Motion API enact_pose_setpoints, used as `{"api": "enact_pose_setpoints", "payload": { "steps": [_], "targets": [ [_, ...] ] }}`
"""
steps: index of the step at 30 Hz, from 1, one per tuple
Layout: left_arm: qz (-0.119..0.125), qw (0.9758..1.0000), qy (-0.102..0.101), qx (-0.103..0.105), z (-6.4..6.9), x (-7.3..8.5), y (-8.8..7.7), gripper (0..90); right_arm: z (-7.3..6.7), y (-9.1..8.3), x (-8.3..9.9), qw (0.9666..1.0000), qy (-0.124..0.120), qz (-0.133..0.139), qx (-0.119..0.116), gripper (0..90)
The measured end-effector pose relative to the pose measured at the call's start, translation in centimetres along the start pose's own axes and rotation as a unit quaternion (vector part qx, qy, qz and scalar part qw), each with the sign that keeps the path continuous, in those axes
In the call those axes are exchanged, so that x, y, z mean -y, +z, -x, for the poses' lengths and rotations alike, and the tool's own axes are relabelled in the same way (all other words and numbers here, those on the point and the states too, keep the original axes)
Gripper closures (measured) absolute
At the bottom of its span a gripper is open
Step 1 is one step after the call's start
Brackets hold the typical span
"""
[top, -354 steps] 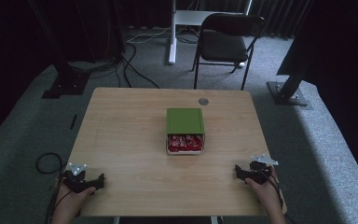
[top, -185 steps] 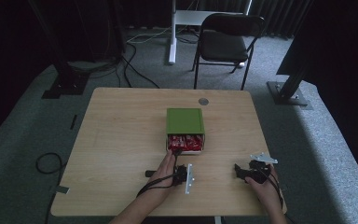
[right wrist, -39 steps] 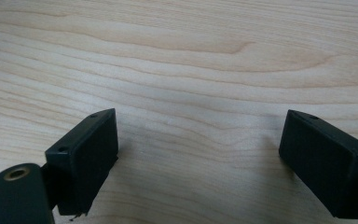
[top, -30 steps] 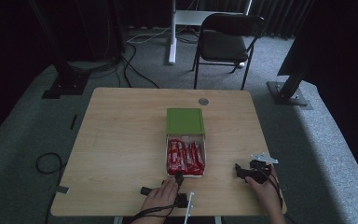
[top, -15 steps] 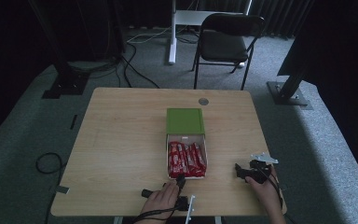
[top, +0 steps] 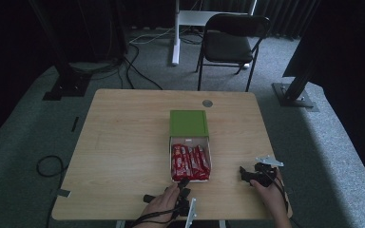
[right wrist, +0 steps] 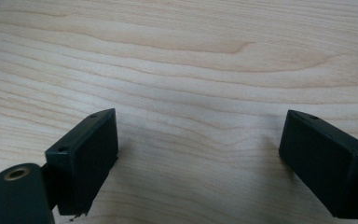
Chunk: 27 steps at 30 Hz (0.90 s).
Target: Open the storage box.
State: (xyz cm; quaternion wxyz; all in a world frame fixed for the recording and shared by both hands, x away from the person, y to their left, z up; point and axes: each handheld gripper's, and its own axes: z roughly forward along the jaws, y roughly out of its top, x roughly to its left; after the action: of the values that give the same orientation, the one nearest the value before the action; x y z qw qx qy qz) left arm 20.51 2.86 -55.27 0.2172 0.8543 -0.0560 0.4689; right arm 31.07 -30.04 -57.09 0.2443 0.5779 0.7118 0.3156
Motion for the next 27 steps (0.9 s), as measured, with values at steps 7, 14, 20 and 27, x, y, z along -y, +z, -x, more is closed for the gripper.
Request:
{"api": "enact_pose_setpoints", "payload": {
  "steps": [7, 14, 20, 27],
  "targets": [
    [0.037, 0.9934, -0.092, 0.058, -1.1, 0.5, -1.2, 53.9, 0.0, 0.0, 0.0, 1.0, 0.0, 0.0, 0.0, 11.3],
    [0.055, 0.9798, -0.165, 0.099, -1.7, 1.7, -1.8, 50.8, 0.0, 0.0, 0.0, 1.0, 0.0, 0.0, 0.0, 11.3],
    [0.051, 0.9745, -0.192, 0.105, -2.6, 2.9, -2.4, 50.5, 0.0, 0.0, 0.0, 1.0, 0.0, 0.0, 0.0, 11.3],
    [0.045, 0.9647, -0.229, 0.121, -2.9, 4.6, -3.1, 50.5, 0.0, 0.0, 0.0, 1.0, 0.0, 0.0, 0.0, 11.3]
  ]
}}
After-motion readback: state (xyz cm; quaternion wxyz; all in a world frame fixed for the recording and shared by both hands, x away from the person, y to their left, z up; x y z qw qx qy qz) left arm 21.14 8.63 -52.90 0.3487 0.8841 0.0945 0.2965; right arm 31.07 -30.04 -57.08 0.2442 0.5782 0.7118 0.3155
